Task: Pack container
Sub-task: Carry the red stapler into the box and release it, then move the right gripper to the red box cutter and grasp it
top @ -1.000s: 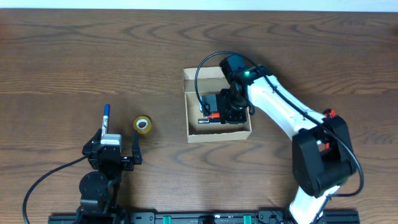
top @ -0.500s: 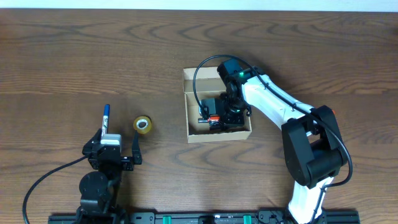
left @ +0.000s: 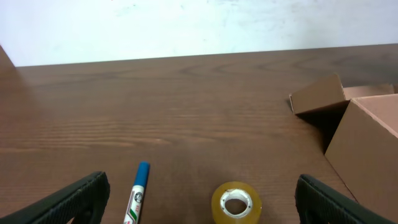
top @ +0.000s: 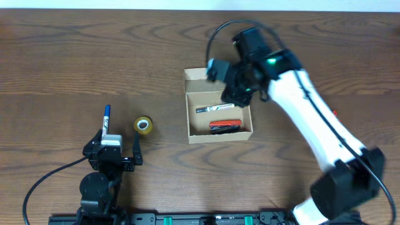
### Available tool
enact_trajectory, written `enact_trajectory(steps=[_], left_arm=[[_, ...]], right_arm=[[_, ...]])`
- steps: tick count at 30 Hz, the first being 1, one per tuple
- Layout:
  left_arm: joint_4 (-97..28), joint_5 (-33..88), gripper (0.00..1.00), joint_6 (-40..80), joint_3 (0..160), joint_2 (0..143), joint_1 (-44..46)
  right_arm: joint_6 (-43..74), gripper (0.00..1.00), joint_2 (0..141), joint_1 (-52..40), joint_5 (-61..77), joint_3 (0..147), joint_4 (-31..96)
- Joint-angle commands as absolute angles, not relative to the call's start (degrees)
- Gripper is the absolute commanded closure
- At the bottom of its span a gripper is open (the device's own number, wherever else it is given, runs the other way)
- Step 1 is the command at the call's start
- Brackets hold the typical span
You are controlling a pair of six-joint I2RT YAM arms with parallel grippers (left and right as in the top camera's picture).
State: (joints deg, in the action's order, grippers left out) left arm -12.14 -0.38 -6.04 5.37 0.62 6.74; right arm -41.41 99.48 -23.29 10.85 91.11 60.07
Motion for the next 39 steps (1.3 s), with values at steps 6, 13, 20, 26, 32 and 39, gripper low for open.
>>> enact_trajectory(steps=[6, 13, 20, 26, 32, 39], left_arm=[[-12.8, -0.4, 0.05, -6.2, 3.8, 0.3, 6.4], [-12.8, -0.4, 0.05, -6.2, 3.8, 0.3, 6.4], [-12.8, -0.4, 0.05, -6.2, 3.8, 0.3, 6.4], [-12.8, -0.4, 0.05, -6.2, 3.8, 0.3, 6.4], [-12.8, -0.4, 0.05, -6.2, 3.8, 0.3, 6.4], [-12.8, -0.4, 0.05, -6.2, 3.8, 0.3, 6.4]], right_arm=[[11.2, 0.27, 97.6, -7.1, -22.3, 91.5, 60.1], [17.1, 0.3, 97.6, 10.2, -9.8, 91.4, 67.6], [18.7, 0.34, 97.0, 18.6, -9.4, 84.4, 73.9], [13.2, 0.31, 96.0, 20.3, -6.7, 75.3, 66.0], [2.0, 0.2, 96.2, 23.0, -3.6, 73.6, 61.1], [-1.0, 0.14, 98.2, 27.5, -2.9, 73.1, 58.7]])
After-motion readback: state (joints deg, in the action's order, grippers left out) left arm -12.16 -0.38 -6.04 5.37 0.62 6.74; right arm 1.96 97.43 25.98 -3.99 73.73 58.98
